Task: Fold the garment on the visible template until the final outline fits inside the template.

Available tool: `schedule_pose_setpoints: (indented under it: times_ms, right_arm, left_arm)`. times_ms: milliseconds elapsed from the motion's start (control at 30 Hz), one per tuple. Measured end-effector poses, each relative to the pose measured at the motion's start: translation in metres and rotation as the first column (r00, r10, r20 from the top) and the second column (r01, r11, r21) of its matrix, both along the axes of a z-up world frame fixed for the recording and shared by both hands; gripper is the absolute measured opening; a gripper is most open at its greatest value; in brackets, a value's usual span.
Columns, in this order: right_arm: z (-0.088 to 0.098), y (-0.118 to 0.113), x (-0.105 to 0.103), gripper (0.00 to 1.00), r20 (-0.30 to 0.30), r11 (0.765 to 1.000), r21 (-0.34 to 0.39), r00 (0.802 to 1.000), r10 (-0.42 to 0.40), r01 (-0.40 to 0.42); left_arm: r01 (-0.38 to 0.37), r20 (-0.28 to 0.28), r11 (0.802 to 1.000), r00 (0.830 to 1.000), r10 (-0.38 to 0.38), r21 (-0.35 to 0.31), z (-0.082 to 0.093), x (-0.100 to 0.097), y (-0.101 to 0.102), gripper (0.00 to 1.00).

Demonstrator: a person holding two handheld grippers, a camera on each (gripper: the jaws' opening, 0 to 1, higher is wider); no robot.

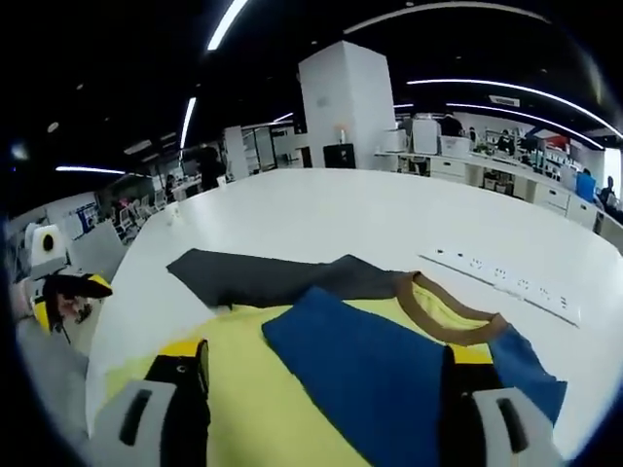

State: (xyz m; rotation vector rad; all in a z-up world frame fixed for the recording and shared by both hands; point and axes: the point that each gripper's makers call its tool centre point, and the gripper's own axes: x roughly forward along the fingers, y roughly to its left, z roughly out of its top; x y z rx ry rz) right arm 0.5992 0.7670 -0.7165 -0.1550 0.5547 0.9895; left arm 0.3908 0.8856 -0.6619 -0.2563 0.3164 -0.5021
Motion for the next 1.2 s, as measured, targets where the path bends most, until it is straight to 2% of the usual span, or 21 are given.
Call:
schedule_pose_setpoints:
  times_ms: [133,200,367,833,1067,1200]
  right_arm:
    - [0.003,-0.02,-0.005,1.0,-0.011,1.0,-0.01,1.0,-0.026,0.026]
    - [0.008,-0.03,-0.007,1.0,0.001,0.999,-0.002,0.999,-0.039,0.039]
    - [0.016,-0.054,-0.017,1.0,-0.011,0.997,0.021,0.998,-0.068,0.068]
    - [0.019,-0.133,-0.043,1.0,-0.037,0.981,0.041,0.981,-0.19,0.191]
    - [0.019,-0.149,-0.048,1.0,-0.048,0.971,0.052,0.972,-0.229,0.231]
    - [0.021,-0.151,-0.05,1.0,-0.048,0.968,0.066,0.969,-0.241,0.244]
  left_arm:
    - [0.006,0.004,1.0,1.0,-0.006,0.0,0.001,-0.001,-0.002,0.63]
    - [0.007,0.004,1.0,1.0,-0.007,-0.001,0.001,-0.001,-0.002,0.64]
    - [0.015,0.0,1.0,1.0,-0.015,0.003,0.0,-0.003,-0.004,0.63]
    - [0.028,-0.008,1.0,1.0,-0.028,-0.014,0.0,-0.006,-0.007,0.62]
    - [0.042,-0.019,0.999,0.999,-0.042,-0.011,-0.002,-0.007,-0.01,0.62]
    - [0.006,-0.007,0.999,1.0,-0.006,-0.043,0.004,-0.003,0.005,0.62]
